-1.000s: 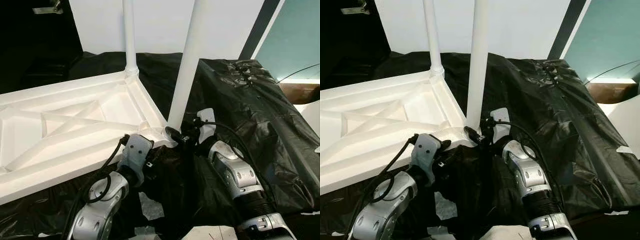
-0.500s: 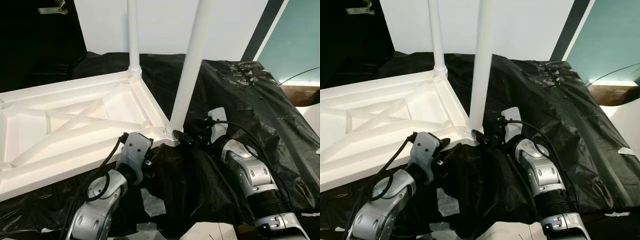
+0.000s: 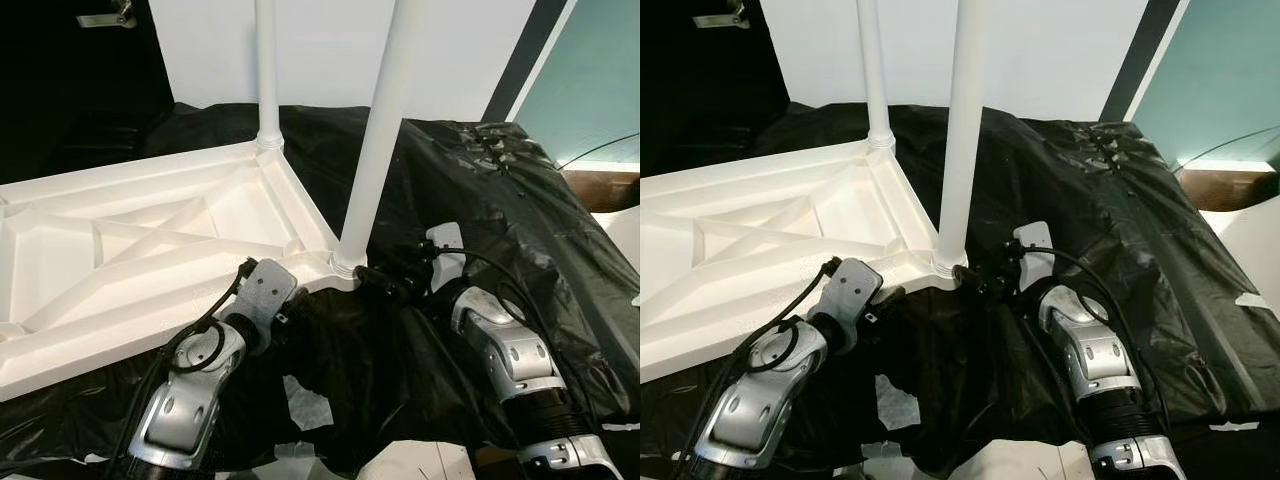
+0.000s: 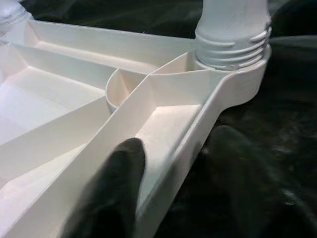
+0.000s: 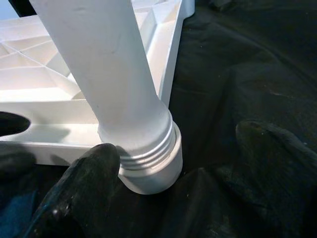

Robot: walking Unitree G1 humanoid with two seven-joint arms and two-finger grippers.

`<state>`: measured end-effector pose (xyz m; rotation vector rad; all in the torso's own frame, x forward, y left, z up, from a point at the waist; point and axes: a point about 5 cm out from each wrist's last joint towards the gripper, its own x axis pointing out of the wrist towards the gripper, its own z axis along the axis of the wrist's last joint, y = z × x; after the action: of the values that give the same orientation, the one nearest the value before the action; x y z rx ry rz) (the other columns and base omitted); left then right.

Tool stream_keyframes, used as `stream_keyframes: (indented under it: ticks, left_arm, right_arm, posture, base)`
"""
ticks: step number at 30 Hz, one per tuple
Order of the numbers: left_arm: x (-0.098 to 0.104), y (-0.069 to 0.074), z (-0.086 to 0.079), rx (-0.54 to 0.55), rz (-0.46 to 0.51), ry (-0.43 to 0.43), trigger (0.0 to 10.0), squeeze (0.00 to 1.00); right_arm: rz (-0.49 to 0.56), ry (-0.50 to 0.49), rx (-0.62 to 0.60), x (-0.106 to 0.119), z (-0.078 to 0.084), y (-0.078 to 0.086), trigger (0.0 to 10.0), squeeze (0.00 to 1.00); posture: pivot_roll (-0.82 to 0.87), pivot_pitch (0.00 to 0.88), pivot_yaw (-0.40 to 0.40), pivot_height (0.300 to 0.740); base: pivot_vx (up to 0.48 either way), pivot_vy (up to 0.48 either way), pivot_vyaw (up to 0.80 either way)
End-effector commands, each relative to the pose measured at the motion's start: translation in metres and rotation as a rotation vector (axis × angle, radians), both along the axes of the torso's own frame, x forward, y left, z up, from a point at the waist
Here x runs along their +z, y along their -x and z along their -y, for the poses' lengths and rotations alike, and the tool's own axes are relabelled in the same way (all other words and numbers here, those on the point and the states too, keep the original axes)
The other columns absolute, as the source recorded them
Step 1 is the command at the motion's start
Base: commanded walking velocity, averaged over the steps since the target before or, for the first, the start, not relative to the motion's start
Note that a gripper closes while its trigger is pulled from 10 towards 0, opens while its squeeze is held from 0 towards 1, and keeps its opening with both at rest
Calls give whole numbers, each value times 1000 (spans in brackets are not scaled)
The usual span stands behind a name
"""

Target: Building children table

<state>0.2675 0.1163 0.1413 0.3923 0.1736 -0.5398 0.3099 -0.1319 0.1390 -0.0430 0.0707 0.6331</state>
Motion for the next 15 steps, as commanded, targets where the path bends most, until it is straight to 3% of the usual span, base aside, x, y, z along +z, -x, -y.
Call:
stream_keyframes:
  ticks: [1, 7, 10, 15]
  left_arm:
    - [-3, -8, -1, 96, 24, -53, 10000, 0]
    - [-10, -21, 3, 61, -38, -152, 10000, 0]
    - [-10, -24, 3, 64, -52, -157, 10000, 0]
    - [-13, -26, 5, -33, -114, -216, 10000, 0]
  right_arm:
    - [2, -10, -26, 2, 7, 1, 10000, 0]
    - [8, -9, -34, 4, 7, -1, 10000, 0]
    - [10, -7, -33, 4, 7, -1, 10000, 0]
    - [18, -7, -43, 7, 7, -4, 10000, 0]
  posture:
    - [111, 67, -96, 740]
    - [108, 75, -87, 740]
    - [108, 75, -87, 740]
    - [98, 79, -68, 740]
  base:
    - [0, 0, 0]
    - [0, 0, 0]
    - [0, 0, 0]
    - [0, 0, 0]
